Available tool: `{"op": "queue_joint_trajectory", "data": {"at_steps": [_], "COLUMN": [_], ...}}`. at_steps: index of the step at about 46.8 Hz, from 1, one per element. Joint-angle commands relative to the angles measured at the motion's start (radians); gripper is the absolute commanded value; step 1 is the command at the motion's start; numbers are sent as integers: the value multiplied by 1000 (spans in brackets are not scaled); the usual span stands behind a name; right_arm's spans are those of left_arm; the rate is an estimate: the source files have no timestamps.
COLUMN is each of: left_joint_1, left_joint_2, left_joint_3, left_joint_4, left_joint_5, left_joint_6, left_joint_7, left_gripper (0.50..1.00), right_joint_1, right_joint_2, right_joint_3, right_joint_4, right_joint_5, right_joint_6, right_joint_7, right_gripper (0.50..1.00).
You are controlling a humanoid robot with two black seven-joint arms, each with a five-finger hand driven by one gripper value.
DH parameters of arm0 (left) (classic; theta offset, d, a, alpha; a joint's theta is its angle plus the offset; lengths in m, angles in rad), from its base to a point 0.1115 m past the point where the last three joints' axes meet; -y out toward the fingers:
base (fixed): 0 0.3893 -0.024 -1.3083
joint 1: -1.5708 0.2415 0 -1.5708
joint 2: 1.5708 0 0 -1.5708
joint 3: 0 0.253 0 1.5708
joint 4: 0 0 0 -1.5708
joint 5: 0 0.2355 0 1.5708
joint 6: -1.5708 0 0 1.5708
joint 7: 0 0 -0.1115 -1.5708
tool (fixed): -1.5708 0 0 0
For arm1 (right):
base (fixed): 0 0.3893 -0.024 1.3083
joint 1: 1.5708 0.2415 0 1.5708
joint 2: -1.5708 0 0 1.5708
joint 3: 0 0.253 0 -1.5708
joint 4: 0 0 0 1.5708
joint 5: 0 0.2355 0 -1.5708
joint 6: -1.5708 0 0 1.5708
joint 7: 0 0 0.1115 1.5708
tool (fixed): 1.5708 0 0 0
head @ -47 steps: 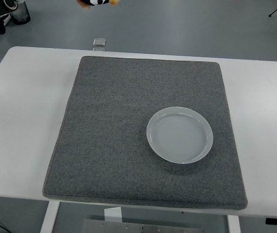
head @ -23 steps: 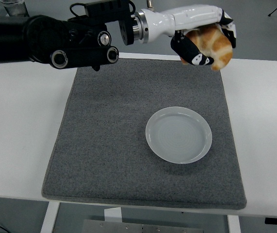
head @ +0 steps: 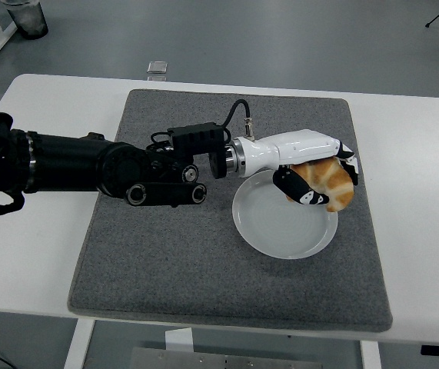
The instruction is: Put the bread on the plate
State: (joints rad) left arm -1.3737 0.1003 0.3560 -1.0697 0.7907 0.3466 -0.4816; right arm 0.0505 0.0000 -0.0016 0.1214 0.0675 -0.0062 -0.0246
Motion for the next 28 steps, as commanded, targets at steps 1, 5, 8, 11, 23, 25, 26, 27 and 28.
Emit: {"op": "queue_joint_trajectory", "data": {"at_steps": [1, 5, 8, 11, 23, 25, 26, 27, 28], "left_joint_1": [34, 62, 77, 93, 133, 142, 146, 151, 156], "left_joint_2": [-4, -8, -8, -10, -7, -5, -2, -2, -2], "left_joint_3": [0, 1, 0, 0, -2, -2, -3, -3, -3], "left_joint_4": [19, 23, 25, 25, 34, 42, 45, 46, 51], "left_joint_5": [5, 13, 22, 25, 24, 24, 24, 24, 24], "left_joint_6": [0, 0, 2, 5, 6, 6, 6, 6, 6], "left_joint_7": [0, 0, 0, 0, 0, 0, 0, 0, 0], "left_gripper": [500, 500, 500, 500, 500, 500, 500, 500, 500], "right_joint_1": [0, 0, 0, 0, 0, 0, 0, 0, 0], "right_joint_2": [0, 0, 0, 0, 0, 0, 0, 0, 0], "right_joint_3": [0, 0, 0, 0, 0, 0, 0, 0, 0], "right_joint_4": [0, 0, 1, 1, 1, 1, 1, 1, 1], "right_joint_5": [0, 0, 0, 0, 0, 0, 0, 0, 0], "right_joint_6": [0, 0, 0, 0, 0, 2, 0, 0, 0], "right_joint_7": [0, 0, 0, 0, 0, 0, 0, 0, 0], "right_gripper": [952, 952, 952, 952, 952, 952, 952, 952, 952]}}
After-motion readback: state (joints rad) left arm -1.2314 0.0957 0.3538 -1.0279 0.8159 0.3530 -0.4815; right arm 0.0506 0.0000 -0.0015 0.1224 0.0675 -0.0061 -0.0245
